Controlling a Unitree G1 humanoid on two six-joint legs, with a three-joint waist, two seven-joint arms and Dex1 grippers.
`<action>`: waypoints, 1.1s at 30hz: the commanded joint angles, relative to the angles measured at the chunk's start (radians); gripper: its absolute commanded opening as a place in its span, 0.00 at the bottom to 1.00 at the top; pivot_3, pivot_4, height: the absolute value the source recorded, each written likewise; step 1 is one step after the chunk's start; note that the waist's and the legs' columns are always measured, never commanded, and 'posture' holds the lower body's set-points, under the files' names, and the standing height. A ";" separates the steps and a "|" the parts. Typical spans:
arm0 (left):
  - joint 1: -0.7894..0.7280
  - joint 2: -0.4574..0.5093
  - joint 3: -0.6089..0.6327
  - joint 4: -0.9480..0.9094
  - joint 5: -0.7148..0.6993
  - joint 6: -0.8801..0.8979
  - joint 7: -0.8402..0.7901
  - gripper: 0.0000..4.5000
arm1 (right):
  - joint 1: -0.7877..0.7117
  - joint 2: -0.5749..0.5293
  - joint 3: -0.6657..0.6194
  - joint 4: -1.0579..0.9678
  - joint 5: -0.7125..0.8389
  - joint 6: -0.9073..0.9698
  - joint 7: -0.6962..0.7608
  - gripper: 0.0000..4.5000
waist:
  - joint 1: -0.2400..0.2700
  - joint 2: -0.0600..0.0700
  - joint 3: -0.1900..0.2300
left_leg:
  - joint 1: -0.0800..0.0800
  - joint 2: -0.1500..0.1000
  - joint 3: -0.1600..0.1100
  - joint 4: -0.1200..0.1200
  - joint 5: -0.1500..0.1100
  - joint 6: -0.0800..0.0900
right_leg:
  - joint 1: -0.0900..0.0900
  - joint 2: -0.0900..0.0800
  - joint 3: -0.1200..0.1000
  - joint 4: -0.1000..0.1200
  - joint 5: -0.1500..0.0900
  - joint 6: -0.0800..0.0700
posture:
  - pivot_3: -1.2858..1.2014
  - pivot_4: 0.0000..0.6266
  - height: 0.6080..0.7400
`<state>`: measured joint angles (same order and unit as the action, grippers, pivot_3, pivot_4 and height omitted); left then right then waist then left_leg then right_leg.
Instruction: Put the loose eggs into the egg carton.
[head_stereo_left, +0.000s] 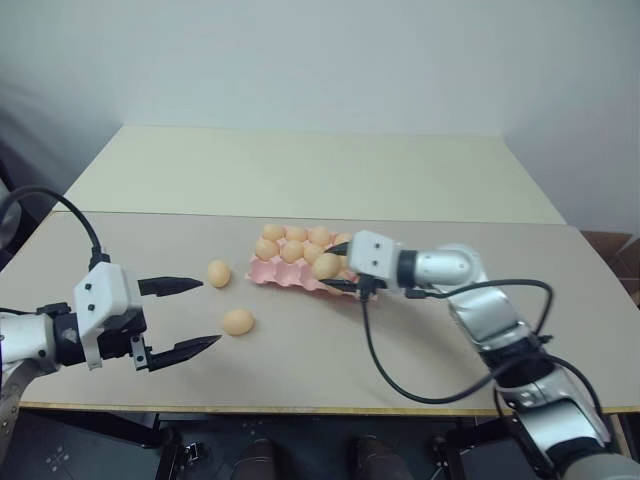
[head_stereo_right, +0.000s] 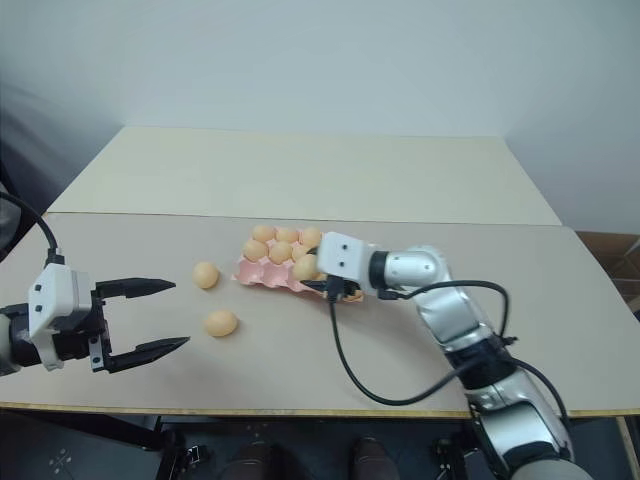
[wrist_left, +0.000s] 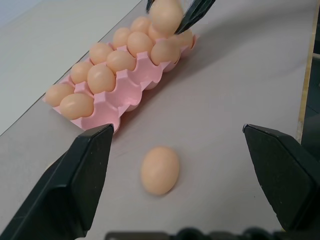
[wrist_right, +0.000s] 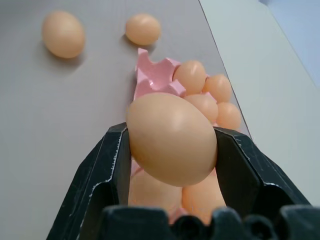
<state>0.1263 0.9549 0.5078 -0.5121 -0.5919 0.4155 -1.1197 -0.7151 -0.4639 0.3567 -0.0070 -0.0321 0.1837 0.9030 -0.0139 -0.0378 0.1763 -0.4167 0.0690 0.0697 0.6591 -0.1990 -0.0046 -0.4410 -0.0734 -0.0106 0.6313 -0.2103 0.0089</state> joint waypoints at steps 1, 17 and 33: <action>0.000 0.003 0.021 -0.017 -0.007 -0.010 0.007 1.00 | -0.056 0.040 0.023 0.100 -0.061 -0.103 -0.046 0.56 | 0.001 0.000 0.000 | 0.000 0.000 0.000 0.000 0.000 0.000 | 0.000 0.000 0.000 0.000 0.000 0.000 | 0.52 0.24 1.00; 0.063 -0.003 0.065 -0.053 -0.012 -0.002 0.027 1.00 | -0.085 0.087 0.043 0.248 -0.163 -0.258 -0.063 0.99 | -0.002 0.000 0.000 | 0.000 0.000 0.000 0.000 0.000 0.000 | 0.000 0.000 0.000 0.001 0.002 0.003 | 0.52 0.24 1.00; 0.207 -0.072 0.152 -0.089 -0.001 -0.007 0.055 1.00 | 0.275 -0.468 -0.361 -0.309 0.339 0.072 0.403 0.99 | 0.015 0.000 0.000 | 0.000 0.000 0.000 0.000 -0.001 0.000 | 0.000 -0.002 -0.001 -0.002 -0.001 0.000 | 0.52 0.24 1.00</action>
<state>0.3256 0.8858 0.6146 -0.5715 -0.5885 0.4185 -1.0695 -0.4547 -0.8952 0.0755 -0.2508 0.2339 0.2417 1.2620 0.0011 -0.0377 0.1766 -0.4162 0.0685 0.0701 0.6587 -0.1997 -0.0050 -0.4405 -0.0756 -0.0116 0.6295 -0.2116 0.0090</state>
